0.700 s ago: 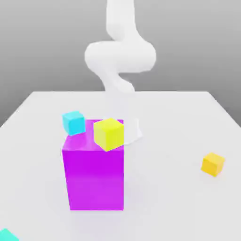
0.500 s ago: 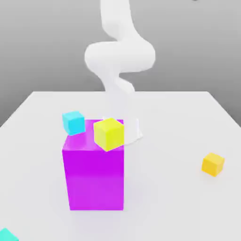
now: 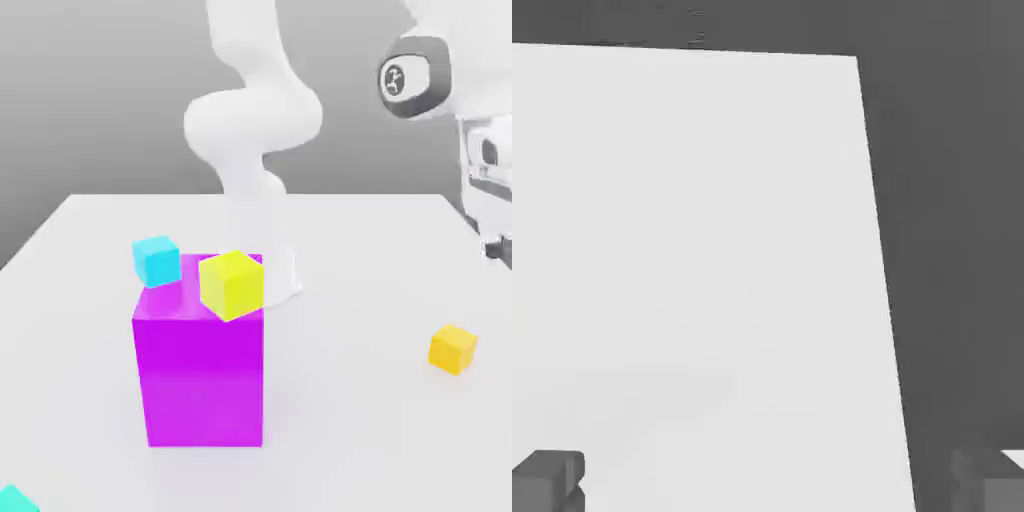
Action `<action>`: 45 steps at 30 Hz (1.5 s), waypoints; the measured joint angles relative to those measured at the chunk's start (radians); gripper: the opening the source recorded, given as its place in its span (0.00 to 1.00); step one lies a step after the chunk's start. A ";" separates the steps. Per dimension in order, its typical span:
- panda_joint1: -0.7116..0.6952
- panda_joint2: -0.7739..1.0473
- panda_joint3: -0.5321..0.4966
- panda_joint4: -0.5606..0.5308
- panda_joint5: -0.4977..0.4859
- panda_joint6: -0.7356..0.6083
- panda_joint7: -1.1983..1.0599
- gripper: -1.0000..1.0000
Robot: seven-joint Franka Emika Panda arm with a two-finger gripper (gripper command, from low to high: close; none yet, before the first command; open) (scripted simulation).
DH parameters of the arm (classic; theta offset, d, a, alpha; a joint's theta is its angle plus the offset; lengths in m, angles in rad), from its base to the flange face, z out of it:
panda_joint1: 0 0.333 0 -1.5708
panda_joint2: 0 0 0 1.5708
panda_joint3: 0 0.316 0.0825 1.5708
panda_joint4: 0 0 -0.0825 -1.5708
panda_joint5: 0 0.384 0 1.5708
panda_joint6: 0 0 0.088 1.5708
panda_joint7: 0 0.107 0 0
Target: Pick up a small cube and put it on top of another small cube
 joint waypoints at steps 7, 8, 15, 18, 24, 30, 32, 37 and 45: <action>0.155 0.188 0.073 -0.103 -0.048 0.116 -0.268 0.50; 0.161 0.218 0.074 -0.111 -0.065 0.136 -0.286 0.50; 0.228 0.457 -0.012 -0.080 -0.160 0.327 -0.245 0.00; 0.228 0.457 -0.012 -0.080 -0.160 0.326 -0.245 0.00; 0.216 0.406 0.004 -0.090 -0.143 0.284 -0.259 0.00; 0.158 0.197 0.012 -0.109 -0.060 0.096 -0.304 0.00; 0.097 0.130 -0.022 -0.091 -0.055 0.012 -0.282 0.00; -0.032 -0.036 -0.107 -0.038 -0.078 -0.203 -0.195 0.00; -0.296 -0.296 -0.246 0.049 -0.149 -0.546 -0.034 0.00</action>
